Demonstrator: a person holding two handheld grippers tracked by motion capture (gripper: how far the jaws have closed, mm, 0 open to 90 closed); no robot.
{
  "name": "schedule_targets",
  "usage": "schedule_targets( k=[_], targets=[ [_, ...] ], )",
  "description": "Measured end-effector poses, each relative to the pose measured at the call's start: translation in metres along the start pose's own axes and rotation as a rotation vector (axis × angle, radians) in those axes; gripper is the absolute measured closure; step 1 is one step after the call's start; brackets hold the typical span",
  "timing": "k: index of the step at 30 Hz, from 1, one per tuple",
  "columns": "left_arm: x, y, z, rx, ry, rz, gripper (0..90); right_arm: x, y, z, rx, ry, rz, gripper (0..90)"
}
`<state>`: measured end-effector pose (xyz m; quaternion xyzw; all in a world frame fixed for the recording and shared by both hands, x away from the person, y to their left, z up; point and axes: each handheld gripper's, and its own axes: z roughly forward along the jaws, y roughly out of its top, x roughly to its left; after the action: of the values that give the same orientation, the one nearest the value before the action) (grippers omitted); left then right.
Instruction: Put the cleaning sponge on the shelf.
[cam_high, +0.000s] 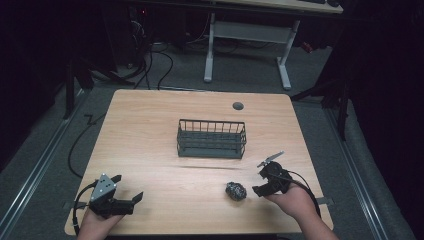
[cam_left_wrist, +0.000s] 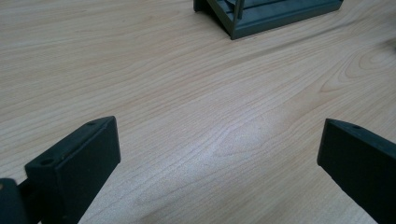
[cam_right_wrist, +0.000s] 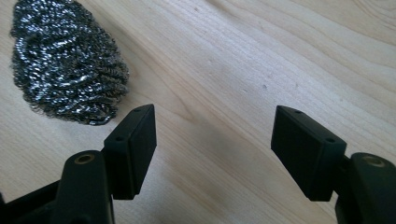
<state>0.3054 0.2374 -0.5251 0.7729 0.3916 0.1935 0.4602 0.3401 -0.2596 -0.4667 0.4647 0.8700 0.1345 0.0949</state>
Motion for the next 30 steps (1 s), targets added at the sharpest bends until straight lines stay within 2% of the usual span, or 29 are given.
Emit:
schedule_targets(
  k=[12,17,20,27,28,29,30],
  targets=[
    [0.002,0.001,0.002,0.003,0.002,0.002,0.0,0.004,0.006,0.002,0.071,0.009,-0.044,30.9],
    [0.000,0.003,0.005,0.005,-0.005,0.004,0.0,0.010,0.009,0.000,0.108,0.021,-0.082,29.4],
    [0.000,0.003,0.005,0.001,-0.009,0.004,0.0,0.013,0.010,-0.003,0.107,0.022,-0.090,28.7],
    [0.002,0.004,0.005,-0.001,-0.011,0.000,0.0,0.021,0.011,-0.006,0.133,0.045,-0.105,22.3],
    [0.002,0.004,0.005,-0.001,-0.012,0.000,0.0,0.026,0.011,-0.006,0.161,0.054,-0.076,20.0],
    [0.002,0.004,0.005,0.000,-0.015,0.002,0.0,0.025,0.012,-0.005,0.152,0.060,-0.114,19.3],
    [0.002,0.004,0.005,0.000,-0.015,0.002,0.0,0.027,0.012,-0.005,0.155,0.064,-0.115,18.3]
  ],
)
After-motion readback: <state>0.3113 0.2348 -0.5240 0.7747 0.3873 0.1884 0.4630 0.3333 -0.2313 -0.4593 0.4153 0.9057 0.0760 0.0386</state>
